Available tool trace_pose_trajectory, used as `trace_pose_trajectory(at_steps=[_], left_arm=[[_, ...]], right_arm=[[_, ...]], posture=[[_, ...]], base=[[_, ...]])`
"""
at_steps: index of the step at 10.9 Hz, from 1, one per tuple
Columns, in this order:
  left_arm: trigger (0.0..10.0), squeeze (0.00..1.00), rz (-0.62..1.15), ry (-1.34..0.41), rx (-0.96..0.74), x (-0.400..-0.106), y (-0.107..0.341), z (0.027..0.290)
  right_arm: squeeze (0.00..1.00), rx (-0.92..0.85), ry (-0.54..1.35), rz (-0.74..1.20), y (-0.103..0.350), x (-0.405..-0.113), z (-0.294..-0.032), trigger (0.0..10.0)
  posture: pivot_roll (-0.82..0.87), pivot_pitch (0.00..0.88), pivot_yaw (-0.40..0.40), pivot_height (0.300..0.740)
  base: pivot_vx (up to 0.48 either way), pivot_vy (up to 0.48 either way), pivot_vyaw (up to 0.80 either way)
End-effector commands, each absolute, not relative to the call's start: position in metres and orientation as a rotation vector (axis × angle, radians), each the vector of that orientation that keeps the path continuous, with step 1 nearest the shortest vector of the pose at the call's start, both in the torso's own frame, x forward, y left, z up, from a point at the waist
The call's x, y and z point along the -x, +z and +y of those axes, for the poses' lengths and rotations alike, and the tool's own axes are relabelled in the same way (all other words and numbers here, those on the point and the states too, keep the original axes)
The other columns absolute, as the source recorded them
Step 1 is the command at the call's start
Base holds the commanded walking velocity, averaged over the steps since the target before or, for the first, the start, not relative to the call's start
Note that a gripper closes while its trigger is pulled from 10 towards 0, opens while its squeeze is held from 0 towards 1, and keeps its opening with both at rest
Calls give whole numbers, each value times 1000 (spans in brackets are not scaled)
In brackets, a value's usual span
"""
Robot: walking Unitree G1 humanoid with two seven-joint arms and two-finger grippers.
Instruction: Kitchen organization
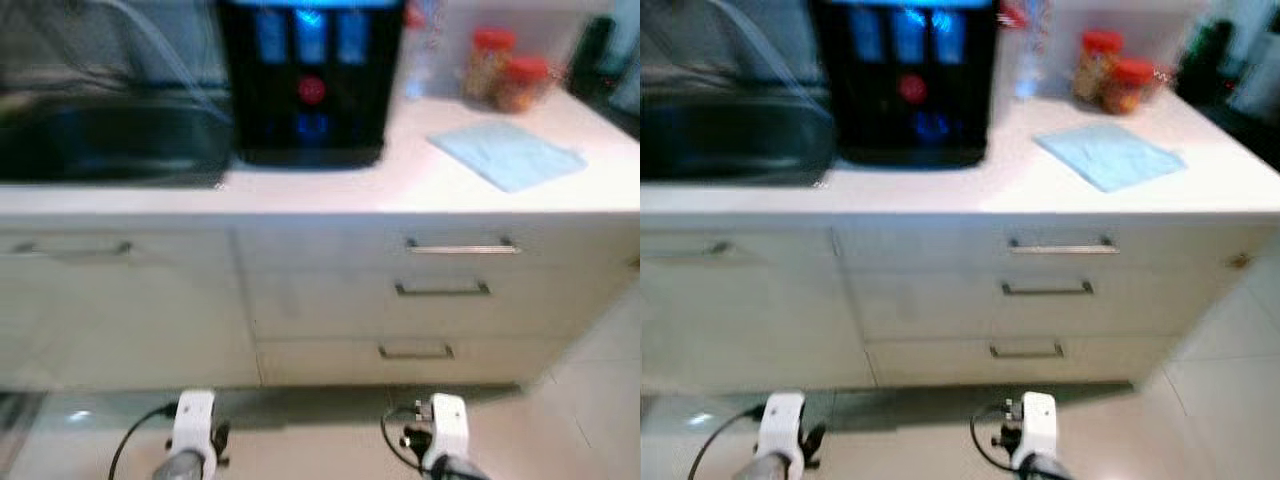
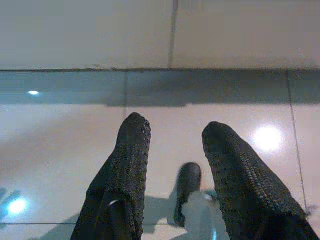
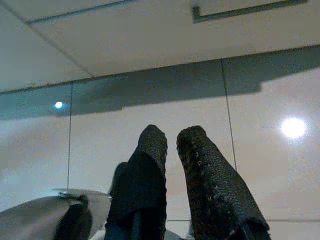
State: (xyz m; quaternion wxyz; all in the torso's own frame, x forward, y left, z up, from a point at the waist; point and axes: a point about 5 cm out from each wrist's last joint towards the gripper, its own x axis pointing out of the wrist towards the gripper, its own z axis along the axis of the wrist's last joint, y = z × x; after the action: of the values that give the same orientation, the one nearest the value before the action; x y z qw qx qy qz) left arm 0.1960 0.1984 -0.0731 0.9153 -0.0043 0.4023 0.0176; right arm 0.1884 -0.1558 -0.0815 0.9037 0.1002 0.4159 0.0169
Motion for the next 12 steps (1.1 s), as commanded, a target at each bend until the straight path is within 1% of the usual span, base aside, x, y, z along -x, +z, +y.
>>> trace_pose_trajectory(at_steps=[1,2,8,10,12], left_arm=[[10000,0,849,43,7,-191,-76,199],[10000,0,849,41,7,-191,-76,198],[10000,0,867,66,35,-189,-78,197],[10000,0,872,72,37,-188,-78,198],[10000,0,877,77,37,-188,-79,198]], right_arm=[[0,-197,29,857,-81,-189,-160,10000],[0,-191,24,855,-81,-190,-161,10000],[0,-223,8,843,-79,-193,-165,10000],[0,-227,10,842,-79,-193,-164,10000],[0,-229,12,843,-78,-194,-164,10000]], posture=[[140,0,16,740],[140,0,13,740],[146,0,1,740],[148,0,-1,740],[153,0,-3,740]], base=[[0,0,800],[0,0,575],[0,0,0],[0,337,0],[0,476,0]])
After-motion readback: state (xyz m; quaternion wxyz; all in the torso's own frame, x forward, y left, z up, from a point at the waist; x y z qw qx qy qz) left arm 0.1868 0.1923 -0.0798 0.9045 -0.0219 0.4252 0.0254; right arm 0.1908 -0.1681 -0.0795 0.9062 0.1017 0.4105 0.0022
